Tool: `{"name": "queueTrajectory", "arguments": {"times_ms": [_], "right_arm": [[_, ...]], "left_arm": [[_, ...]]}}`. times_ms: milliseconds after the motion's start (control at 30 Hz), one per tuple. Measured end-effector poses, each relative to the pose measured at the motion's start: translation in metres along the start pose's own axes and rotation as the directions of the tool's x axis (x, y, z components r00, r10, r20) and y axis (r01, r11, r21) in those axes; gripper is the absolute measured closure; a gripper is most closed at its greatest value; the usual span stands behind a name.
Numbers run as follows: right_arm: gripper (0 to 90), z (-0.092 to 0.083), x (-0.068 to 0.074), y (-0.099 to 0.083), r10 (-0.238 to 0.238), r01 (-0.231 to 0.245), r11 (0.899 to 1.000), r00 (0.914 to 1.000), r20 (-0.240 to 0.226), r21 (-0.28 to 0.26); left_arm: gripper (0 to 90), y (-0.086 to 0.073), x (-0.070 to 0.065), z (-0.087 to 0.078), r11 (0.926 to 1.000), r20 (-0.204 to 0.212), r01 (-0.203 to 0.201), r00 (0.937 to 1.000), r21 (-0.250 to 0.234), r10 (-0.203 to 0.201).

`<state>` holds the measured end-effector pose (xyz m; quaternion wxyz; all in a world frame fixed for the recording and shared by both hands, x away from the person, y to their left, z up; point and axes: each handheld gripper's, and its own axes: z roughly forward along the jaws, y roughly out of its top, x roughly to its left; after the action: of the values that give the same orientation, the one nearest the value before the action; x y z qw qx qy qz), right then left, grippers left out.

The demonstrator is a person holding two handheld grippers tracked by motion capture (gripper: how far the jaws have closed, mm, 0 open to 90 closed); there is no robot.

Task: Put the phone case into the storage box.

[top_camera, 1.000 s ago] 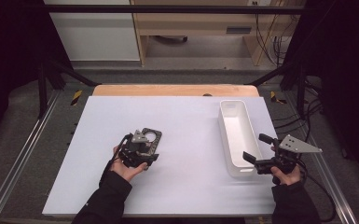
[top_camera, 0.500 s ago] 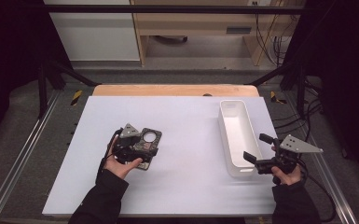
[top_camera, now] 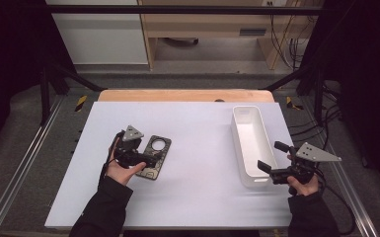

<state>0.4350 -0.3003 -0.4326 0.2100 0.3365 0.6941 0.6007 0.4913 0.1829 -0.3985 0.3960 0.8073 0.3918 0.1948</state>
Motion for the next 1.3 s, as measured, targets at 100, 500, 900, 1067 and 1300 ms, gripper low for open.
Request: {"name": "queueTrajectory", "arguments": {"times_ms": [100,500,900,1067,1300], "right_arm": [[0.4,0.0,0.0,0.0,0.0,0.0,1.0,1.0,0.0,-0.001],[0.4,0.0,0.0,0.0,0.0,0.0,1.0,1.0,0.0,0.001],[0.4,0.0,0.0,0.0,0.0,0.0,1.0,1.0,0.001,0.001],[0.4,0.0,0.0,0.0,0.0,0.0,1.0,1.0,0.0,0.001],[0.4,0.0,0.0,0.0,-0.002,0.002,1.0,1.0,0.001,0.0]], "left_arm": [[1.6,0.002,0.002,0.004,1.0,-0.002,0.0,1.0,0.001,0.0],[0.9,0.005,0.008,0.02,1.0,-0.013,-0.003,0.9999,0.003,0.003],[0.4,0.0,0.013,0.04,0.998,-0.044,0.002,0.999,0.063,0.001],[0.0,-0.004,0.015,0.046,0.9967,-0.05,0.012,0.9987,0.08,-0.008],[0.0,-0.011,0.016,0.056,0.9937,-0.058,0.014,0.9983,0.111,-0.008]]}}
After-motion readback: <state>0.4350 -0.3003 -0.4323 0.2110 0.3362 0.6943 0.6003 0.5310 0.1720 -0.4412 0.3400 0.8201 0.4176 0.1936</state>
